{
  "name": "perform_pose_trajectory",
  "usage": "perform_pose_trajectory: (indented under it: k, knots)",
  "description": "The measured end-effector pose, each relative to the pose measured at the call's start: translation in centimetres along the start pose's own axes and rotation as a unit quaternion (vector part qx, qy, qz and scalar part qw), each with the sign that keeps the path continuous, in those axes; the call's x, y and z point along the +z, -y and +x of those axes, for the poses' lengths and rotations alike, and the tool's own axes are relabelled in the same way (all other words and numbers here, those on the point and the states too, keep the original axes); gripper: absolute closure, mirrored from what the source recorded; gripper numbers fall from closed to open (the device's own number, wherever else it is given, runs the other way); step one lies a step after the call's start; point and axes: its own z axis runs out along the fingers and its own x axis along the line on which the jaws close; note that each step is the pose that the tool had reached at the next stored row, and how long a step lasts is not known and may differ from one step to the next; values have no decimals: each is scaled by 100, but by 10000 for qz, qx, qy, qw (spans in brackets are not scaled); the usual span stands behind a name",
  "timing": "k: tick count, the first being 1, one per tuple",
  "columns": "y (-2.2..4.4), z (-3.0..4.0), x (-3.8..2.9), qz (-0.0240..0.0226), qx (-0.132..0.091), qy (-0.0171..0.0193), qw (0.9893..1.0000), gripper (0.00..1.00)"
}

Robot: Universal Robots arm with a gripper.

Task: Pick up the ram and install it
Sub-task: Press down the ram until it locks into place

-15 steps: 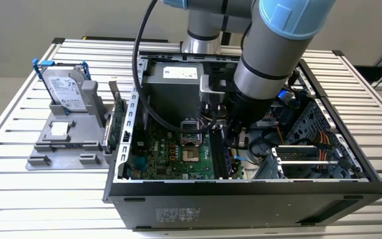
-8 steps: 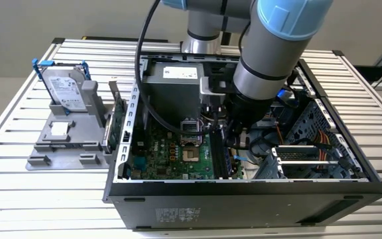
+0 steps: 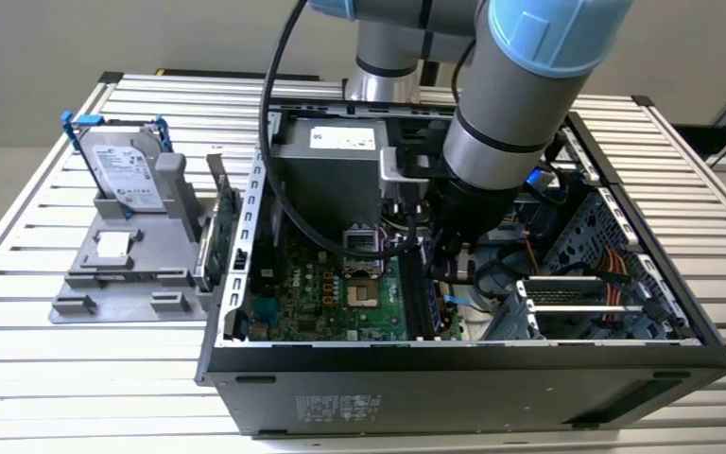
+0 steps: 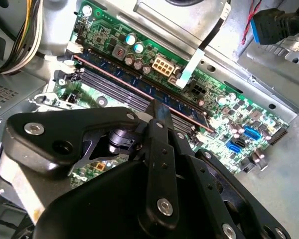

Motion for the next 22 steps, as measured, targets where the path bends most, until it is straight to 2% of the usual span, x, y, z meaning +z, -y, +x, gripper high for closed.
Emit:
perform_pose_trajectory:
  k: [22]
  knots:
    - [38, -5, 161, 0, -4, -2, 10000, 100]
